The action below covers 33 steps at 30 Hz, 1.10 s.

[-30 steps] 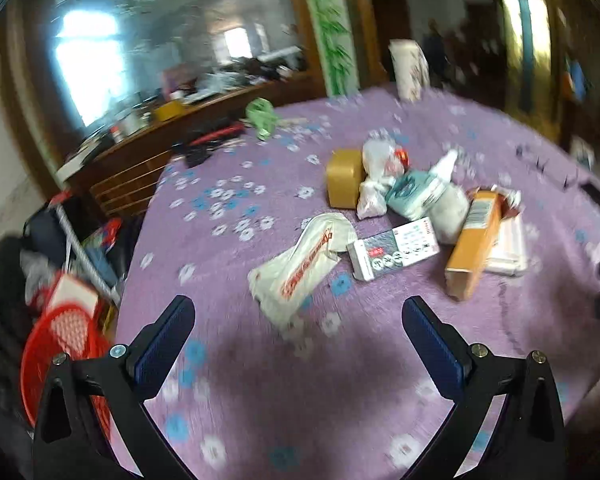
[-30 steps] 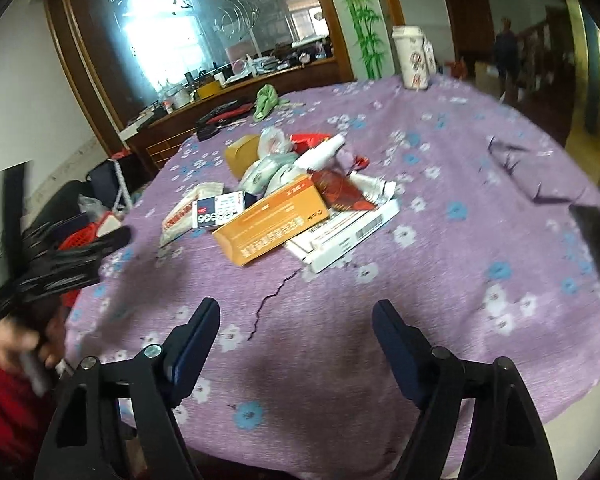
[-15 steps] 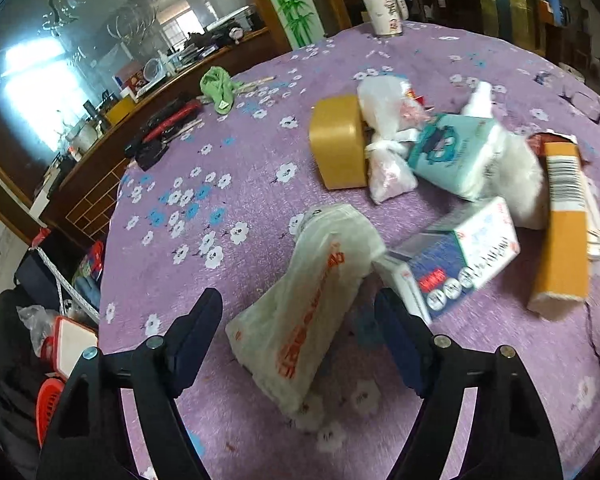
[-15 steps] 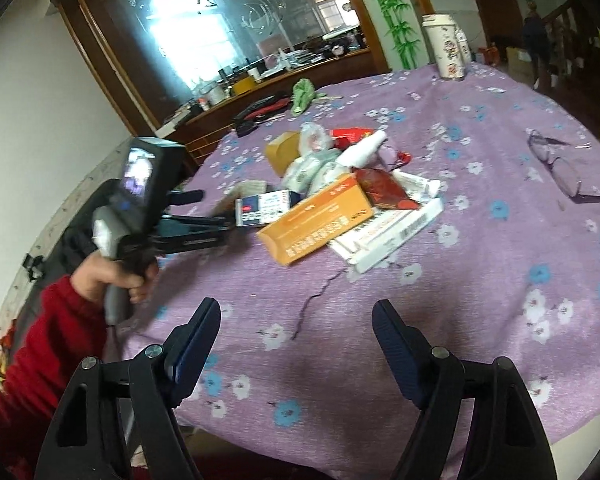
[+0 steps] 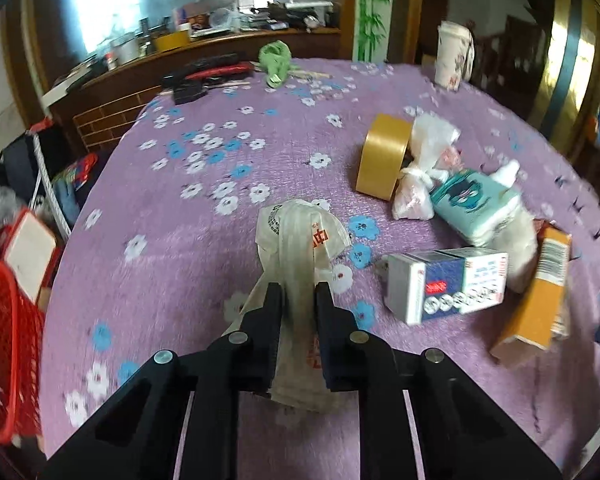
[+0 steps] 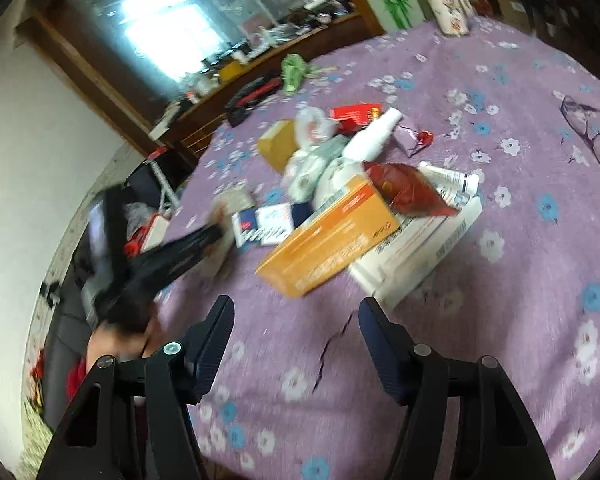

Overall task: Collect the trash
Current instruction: 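Grasp the orange medicine box with the right gripper while the left gripper holds the bag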

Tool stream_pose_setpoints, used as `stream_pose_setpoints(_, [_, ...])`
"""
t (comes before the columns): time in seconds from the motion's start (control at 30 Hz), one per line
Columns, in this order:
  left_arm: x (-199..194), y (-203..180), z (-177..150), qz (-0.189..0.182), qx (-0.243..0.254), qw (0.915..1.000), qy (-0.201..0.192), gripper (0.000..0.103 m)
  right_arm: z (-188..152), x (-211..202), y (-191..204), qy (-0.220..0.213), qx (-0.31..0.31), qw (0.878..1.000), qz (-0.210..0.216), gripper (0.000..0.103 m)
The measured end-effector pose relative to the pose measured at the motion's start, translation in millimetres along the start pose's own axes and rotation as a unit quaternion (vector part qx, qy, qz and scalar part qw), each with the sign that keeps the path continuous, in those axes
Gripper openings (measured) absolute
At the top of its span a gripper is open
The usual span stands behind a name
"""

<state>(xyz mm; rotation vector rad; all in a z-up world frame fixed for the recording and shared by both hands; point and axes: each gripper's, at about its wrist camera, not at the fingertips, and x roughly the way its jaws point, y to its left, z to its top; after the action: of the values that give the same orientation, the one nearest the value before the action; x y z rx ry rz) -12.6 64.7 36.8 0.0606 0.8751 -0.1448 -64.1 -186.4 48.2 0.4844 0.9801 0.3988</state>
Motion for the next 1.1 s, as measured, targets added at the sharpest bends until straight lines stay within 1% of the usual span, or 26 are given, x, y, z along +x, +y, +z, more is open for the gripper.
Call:
stream_pose_setpoints(0.07, [-11.9,2.2,-6.1,-0.008,-0.013,0.9998,-0.011,0.016,8.4,10.5,-3.8,0.006,0.010,1.000,-0.013,0.069])
stream_pose_setpoints(0.17, [-29.9,-0.2,-15.2,-0.001,-0.011,0.9993,-0.035,0.016,22.3,29.4,-6.0,0.022,0.027,0.999,-0.034,0.069])
stream_pose_setpoints(0.2, [-34.3,-0.8,-17.6,0.001,-0.010,0.9991,-0.041,0.016,27.2,36.9,-4.0,0.029,0.029,0.998,-0.055,0.069])
stream_pose_setpoints(0.27, [-42.1,-0.7,-21.5,0.003,-0.013,0.9986,-0.052,0.016,31.3,43.4,-0.7,0.031,0.035,0.996,-0.075,0.069])
stream_pose_setpoints(0.3, [-45.3,-1.3,-23.1,0.001,-0.013,0.9984,-0.056,0.016,34.5,49.3,4.5,0.034,0.031,0.994,-0.098,0.069])
stream_pose_setpoints(0.33, [-46.7,-1.2,-24.1,-0.001,-0.013,0.9983,-0.057,0.016,36.1,51.4,6.7,0.033,0.029,0.994,-0.105,0.069])
stream_pose_setpoints(0.4, [-49.9,-2.9,-26.9,0.001,-0.011,0.9980,-0.062,0.016,38.8,60.0,15.4,0.032,0.014,0.990,-0.133,0.069])
stream_pose_setpoints(0.43, [-50.7,-4.8,-28.4,0.004,-0.006,0.9979,-0.065,0.016,39.3,63.5,16.5,0.036,0.008,0.989,-0.140,0.069])
stream_pose_setpoints(0.47, [-51.4,-6.4,-29.9,0.004,-0.002,0.9978,-0.066,0.016,37.2,65.7,18.5,0.040,0.002,0.990,-0.138,0.069])
stream_pose_setpoints(0.5, [-51.8,-7.1,-31.4,0.003,-0.002,0.9978,-0.067,0.016,34.5,65.9,18.9,0.041,-0.004,0.989,-0.139,0.062])
stream_pose_setpoints(0.53, [-52.5,-7.1,-33.4,0.000,-0.004,0.9978,-0.067,0.016,31.1,65.0,20.8,0.042,-0.020,0.988,-0.149,0.050])
stream_pose_setpoints(0.63, [-51.5,-4.9,-35.9,-0.005,-0.010,0.9978,-0.066,0.016,21.4,53.8,13.6,0.037,-0.029,0.989,-0.141,0.039])
stream_pose_setpoints(0.73, [-51.8,-2.6,-38.1,-0.011,-0.019,0.9976,-0.065,0.016,13.1,43.1,9.1,0.029,-0.028,0.992,-0.120,0.036])
stream_pose_setpoints(0.8, [-53.3,-2.8,-39.7,-0.009,-0.023,0.9975,-0.067,0.016,7.9,35.0,12.8,0.017,-0.041,0.993,-0.113,0.034])
stream_pose_setpoints(0.83, [-54.3,-3.4,-41.6,-0.008,-0.022,0.9974,-0.068,0.016,4.8,30.0,15.1,0.007,-0.045,0.993,-0.107,0.027])
stream_pose_setpoints(0.87, [-55.2,-3.7,-42.2,-0.008,-0.023,0.9974,-0.068,0.016,1.3,26.7,17.8,0.001,-0.049,0.993,-0.105,0.025])
stream_pose_setpoints(1.0, [-61.1,-5.3,-45.4,0.000,-0.024,0.9970,-0.074,0.016,-5.9,15.6,27.5,-0.036,-0.073,0.992,-0.093,0.024])
stream_pose_setpoints(1.07, [-63.1,-6.0,-46.0,0.004,-0.022,0.9969,-0.075,0.016,-7.9,13.5,30.6,-0.043,-0.080,0.992,-0.090,0.024])
stream_pose_setpoints(1.1, [-64.4,-6.5,-46.8,0.004,-0.023,0.9969,-0.076,0.016,-8.4,12.2,31.7,-0.045,-0.080,0.993,-0.081,0.024])
